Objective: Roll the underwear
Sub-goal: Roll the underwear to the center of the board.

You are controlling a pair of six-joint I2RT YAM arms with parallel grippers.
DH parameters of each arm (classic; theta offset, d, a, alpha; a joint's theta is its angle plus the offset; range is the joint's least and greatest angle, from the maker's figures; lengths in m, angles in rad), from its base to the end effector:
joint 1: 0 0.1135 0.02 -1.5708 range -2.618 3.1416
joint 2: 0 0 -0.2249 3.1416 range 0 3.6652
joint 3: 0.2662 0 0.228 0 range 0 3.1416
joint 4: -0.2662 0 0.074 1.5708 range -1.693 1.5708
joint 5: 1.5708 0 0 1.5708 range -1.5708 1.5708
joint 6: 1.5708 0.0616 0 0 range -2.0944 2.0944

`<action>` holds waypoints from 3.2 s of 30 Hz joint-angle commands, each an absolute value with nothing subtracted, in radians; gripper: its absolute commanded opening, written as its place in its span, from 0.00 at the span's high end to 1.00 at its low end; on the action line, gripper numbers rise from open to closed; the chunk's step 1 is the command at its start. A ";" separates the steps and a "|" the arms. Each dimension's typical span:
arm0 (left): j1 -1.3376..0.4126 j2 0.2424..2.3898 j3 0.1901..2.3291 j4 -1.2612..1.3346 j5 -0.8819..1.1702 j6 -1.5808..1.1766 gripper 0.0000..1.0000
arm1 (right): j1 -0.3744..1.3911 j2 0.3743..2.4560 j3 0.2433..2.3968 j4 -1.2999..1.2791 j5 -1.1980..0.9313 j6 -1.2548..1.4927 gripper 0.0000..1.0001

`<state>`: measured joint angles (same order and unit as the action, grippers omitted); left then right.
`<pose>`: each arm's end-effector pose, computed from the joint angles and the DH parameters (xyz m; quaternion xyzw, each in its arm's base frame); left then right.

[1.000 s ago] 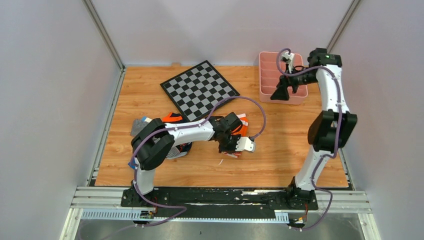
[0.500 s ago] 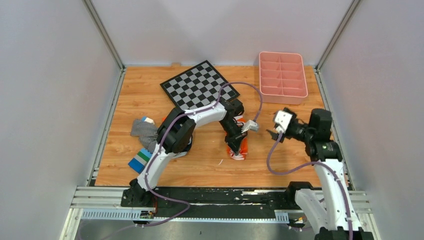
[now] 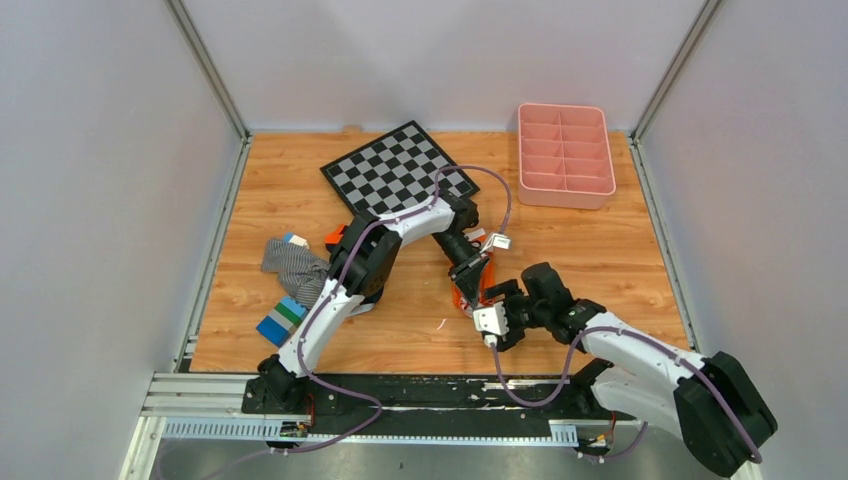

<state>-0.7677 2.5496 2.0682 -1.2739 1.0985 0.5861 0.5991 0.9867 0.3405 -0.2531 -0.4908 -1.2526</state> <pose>0.2574 -0.3247 0.0900 -0.4945 -0.6922 0.5106 0.1254 0.1385 0.1297 0.1161 -0.7800 0.4866 0.1147 0.3763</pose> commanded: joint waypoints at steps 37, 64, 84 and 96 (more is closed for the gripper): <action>-0.753 2.343 1.823 -0.952 0.919 0.395 0.51 | 0.682 1.198 0.403 -0.106 -0.485 -1.136 1.00; -0.533 1.537 1.247 -0.346 -0.192 0.102 0.00 | 0.290 1.883 1.056 -0.835 -0.855 -0.974 1.00; -1.107 1.699 1.173 -0.380 0.285 0.985 0.40 | 0.221 2.220 1.353 -1.021 -0.831 -0.782 1.00; -1.120 1.820 1.095 -0.117 0.125 1.055 0.40 | 0.221 2.238 1.369 -1.046 -0.837 -0.796 1.00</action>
